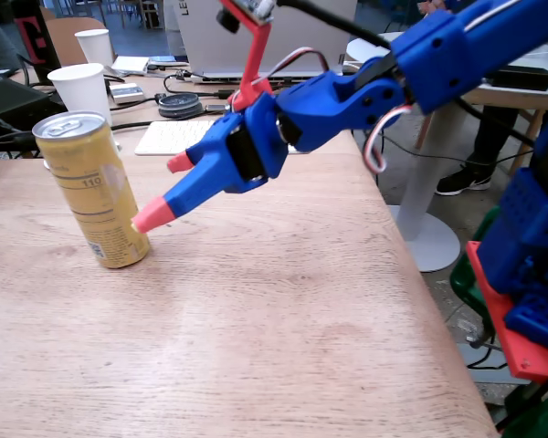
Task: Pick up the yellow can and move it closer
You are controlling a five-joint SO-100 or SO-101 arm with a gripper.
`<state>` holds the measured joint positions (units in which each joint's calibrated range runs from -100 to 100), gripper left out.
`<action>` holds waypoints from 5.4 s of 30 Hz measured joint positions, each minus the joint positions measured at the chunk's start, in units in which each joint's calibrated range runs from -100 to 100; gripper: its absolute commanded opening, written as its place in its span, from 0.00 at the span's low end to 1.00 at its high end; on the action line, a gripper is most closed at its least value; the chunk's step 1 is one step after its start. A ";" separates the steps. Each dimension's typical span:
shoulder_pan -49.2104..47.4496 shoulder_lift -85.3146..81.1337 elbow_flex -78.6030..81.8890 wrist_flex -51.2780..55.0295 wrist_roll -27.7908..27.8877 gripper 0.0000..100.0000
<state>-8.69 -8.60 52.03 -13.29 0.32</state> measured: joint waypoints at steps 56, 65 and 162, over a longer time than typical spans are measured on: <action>2.35 48.77 -41.39 -32.55 0.29 0.58; 2.82 55.25 -53.20 -29.40 0.29 0.58; -1.32 -85.52 45.45 39.09 0.15 0.23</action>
<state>-10.00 -94.12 97.48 25.80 0.46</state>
